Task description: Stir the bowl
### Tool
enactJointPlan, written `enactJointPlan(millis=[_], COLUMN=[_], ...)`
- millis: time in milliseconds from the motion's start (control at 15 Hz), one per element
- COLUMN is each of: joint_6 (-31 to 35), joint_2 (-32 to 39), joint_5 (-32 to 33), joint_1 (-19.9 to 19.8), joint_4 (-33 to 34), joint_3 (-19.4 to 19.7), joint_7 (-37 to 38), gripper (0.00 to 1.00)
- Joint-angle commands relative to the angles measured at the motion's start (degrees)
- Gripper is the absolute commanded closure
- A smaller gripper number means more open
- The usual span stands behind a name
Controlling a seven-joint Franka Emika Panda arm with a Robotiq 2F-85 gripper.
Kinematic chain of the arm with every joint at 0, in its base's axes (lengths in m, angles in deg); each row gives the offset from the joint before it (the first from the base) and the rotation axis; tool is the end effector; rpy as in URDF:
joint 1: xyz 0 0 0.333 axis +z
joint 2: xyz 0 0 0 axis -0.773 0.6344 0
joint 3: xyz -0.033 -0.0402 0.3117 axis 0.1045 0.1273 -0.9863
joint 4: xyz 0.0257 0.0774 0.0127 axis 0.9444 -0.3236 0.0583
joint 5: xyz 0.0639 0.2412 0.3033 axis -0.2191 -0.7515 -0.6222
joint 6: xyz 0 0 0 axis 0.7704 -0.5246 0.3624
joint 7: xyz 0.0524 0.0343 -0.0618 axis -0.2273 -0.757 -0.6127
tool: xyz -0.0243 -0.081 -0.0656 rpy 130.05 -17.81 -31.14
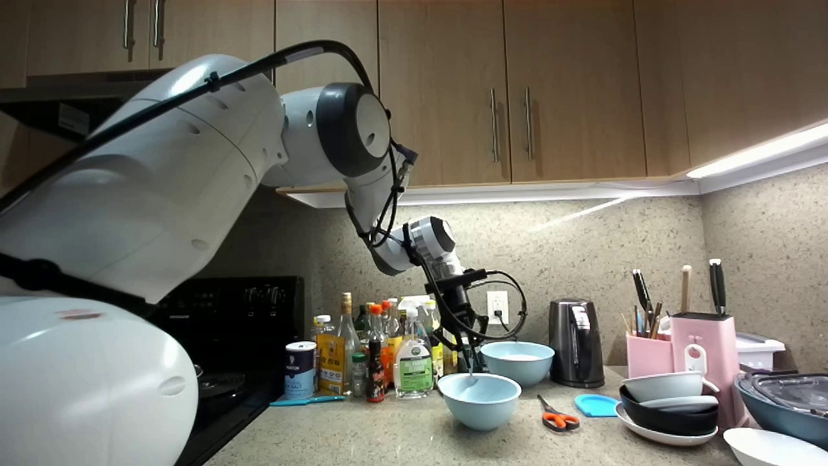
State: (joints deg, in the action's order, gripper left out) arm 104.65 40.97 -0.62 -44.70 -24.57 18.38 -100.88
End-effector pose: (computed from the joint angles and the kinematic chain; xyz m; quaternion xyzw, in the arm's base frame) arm 0.6796 0.0622 0.3443 0.9425 0.2647 -0.1171 0.1670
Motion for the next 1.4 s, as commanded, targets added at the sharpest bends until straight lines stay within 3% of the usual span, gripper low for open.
enactJointPlan(millis=[0, 800, 1333], joint_6=[-2.5, -9.0, -2.2], joint_2=[1.2, -2.4, 0.6], joint_5=[-1.2, -0.4, 7.5], joint_1=[0.3, -0.6, -0.8], joint_4=[1.5, -3.2, -0.5], joint_3=[-0.8, 1.9, 4.6], joint_7=[-1.8, 4.1, 4.1], gripper=[0.96, 0.96, 0.96])
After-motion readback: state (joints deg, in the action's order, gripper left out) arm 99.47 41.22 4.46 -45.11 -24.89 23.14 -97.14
